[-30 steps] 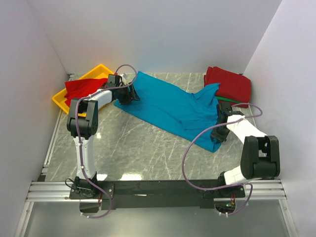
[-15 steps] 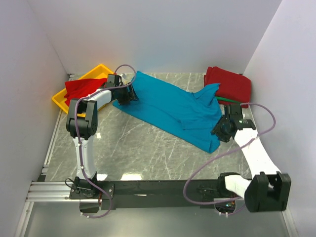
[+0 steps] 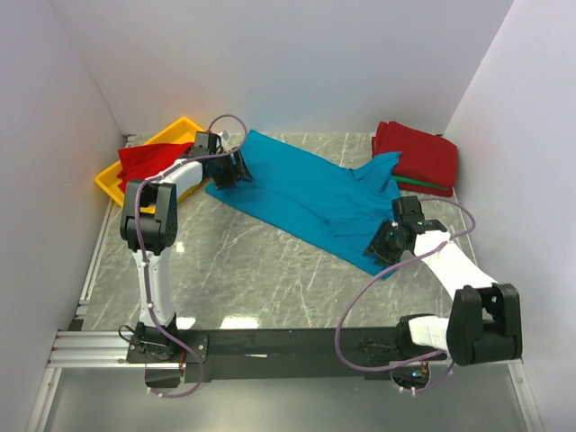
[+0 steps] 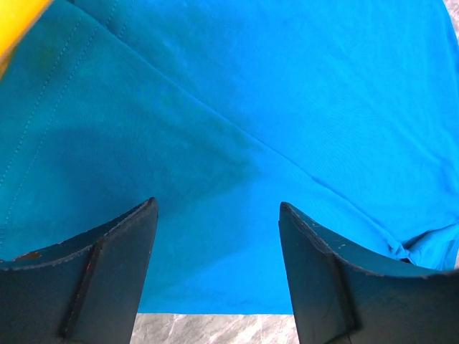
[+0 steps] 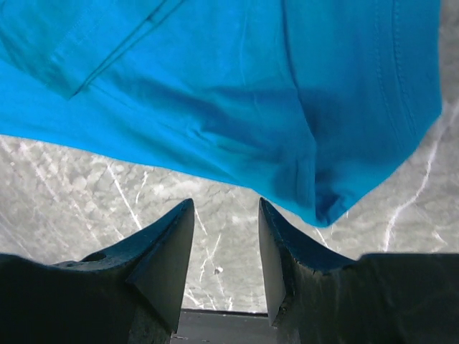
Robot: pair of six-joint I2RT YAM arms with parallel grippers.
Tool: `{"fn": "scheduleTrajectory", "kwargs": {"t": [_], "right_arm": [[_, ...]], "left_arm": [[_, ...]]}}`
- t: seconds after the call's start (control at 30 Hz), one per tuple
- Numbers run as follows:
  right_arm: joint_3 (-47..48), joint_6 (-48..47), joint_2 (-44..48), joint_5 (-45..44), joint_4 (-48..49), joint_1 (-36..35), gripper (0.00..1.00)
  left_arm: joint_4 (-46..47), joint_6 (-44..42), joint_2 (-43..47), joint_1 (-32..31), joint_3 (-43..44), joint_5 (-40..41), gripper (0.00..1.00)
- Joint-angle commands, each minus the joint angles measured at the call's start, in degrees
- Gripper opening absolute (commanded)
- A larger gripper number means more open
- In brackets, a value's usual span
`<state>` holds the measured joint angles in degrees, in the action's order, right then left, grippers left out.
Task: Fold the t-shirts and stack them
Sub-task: Fold the tshirt
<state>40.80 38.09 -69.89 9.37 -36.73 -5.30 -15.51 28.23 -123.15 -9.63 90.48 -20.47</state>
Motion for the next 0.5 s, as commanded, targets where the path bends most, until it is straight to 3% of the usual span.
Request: {"fn": "scheduleTrajectory", "kwargs": {"t": [0.0, 0.47], "right_arm": [[0.6, 0.3, -2.7, 0.0, 2.9, -0.4, 0.48], [-0.9, -0.3, -9.8, -5.2, 2.9, -0.3, 0.49]], "left_arm": [[0.1, 0.3, 2.3, -0.5, 1.8, -0.3, 0.74], [0.8, -0.3, 0.5, -0.5, 0.4, 0.3, 0.75]]}}
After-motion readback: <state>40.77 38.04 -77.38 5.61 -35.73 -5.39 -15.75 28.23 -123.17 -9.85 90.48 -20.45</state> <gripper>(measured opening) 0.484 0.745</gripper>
